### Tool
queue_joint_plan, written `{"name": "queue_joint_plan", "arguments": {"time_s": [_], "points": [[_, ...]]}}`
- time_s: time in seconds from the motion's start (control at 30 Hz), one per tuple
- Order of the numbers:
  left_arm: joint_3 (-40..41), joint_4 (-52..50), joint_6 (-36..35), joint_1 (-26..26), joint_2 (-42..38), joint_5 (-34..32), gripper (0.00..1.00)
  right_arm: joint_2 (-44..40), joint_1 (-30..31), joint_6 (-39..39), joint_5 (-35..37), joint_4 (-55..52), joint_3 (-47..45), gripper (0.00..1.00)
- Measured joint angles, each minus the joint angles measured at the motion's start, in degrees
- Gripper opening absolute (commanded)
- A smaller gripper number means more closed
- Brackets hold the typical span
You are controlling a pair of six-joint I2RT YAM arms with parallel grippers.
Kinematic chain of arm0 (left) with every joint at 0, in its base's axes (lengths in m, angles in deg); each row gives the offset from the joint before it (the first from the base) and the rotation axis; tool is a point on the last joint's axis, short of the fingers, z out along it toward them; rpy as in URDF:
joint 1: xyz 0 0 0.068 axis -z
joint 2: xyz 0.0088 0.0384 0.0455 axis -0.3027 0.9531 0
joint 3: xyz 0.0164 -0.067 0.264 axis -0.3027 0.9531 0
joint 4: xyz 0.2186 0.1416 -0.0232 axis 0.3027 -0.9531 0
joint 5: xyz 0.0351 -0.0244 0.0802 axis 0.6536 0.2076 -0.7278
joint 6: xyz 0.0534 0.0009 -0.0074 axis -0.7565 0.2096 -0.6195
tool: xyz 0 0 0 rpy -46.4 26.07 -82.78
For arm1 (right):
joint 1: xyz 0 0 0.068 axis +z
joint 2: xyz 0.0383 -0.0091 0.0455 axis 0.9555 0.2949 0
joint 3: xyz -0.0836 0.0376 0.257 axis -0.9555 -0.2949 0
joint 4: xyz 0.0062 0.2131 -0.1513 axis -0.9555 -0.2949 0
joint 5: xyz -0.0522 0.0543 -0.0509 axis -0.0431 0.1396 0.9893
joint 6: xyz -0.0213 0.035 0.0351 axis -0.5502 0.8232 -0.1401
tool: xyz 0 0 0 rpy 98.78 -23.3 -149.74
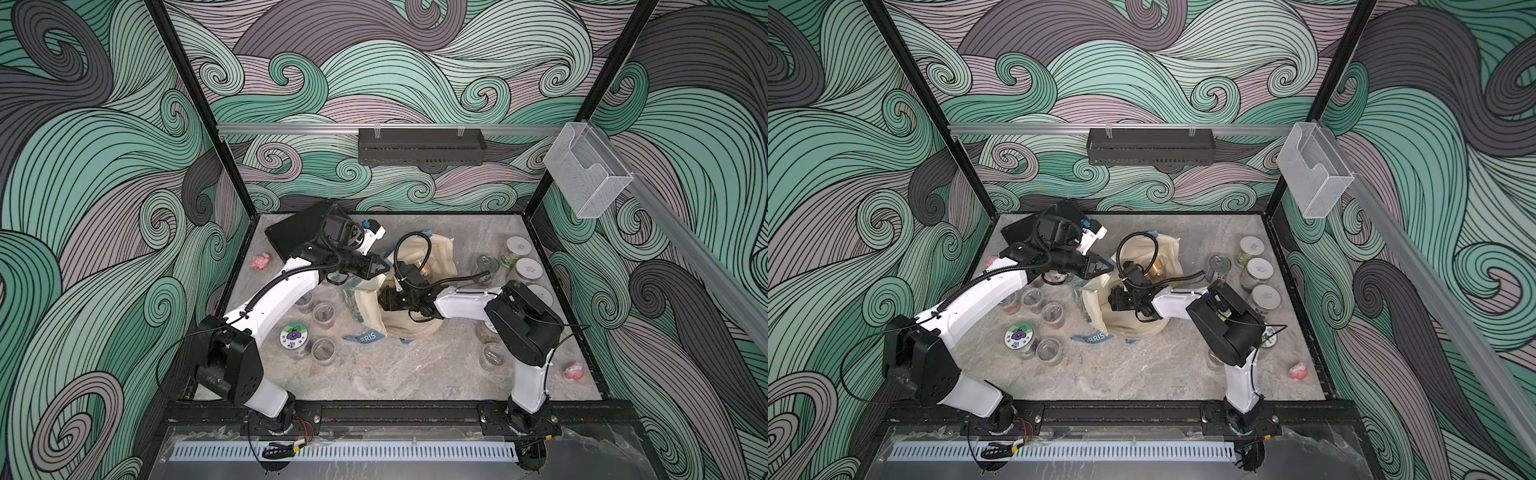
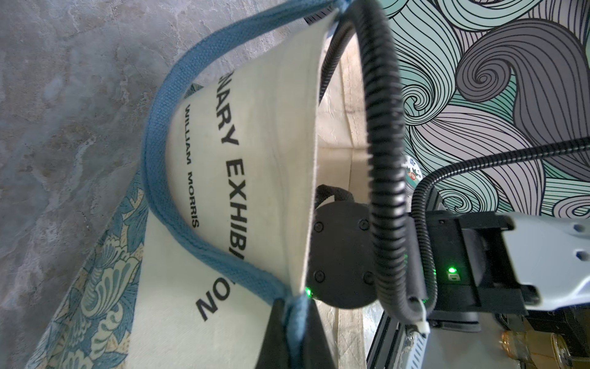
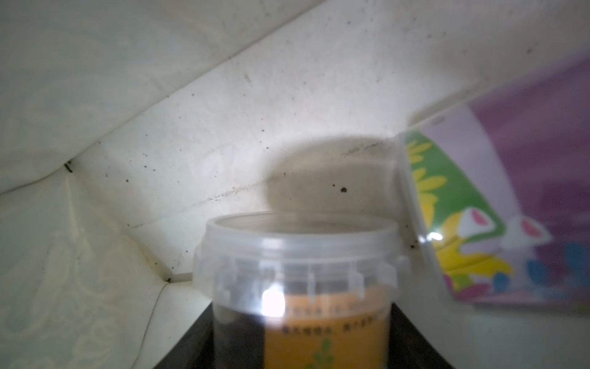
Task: Take out the seed jars from the canvas bag
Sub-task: Place the canvas bag at the center of the board.
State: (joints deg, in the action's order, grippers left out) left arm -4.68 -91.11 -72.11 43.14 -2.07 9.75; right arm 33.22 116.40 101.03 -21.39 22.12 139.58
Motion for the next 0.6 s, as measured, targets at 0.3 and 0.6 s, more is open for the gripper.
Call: {"name": "queue_joint_plan", "arguments": {"time_s": [0.3,0.6], "points": [[-0.04,-0.02,0.00,0.00,0.02,-0.83,0.00,-6.58,0.00,-0.39,-0.09,-0.22,-2.49,0.49],[-1.03,-0.04,0.20,-0.33,0.74,-2.71,0.00,-18.71,0.00,-1.88,0.55,-1.49,-4.74,0.48]]}}
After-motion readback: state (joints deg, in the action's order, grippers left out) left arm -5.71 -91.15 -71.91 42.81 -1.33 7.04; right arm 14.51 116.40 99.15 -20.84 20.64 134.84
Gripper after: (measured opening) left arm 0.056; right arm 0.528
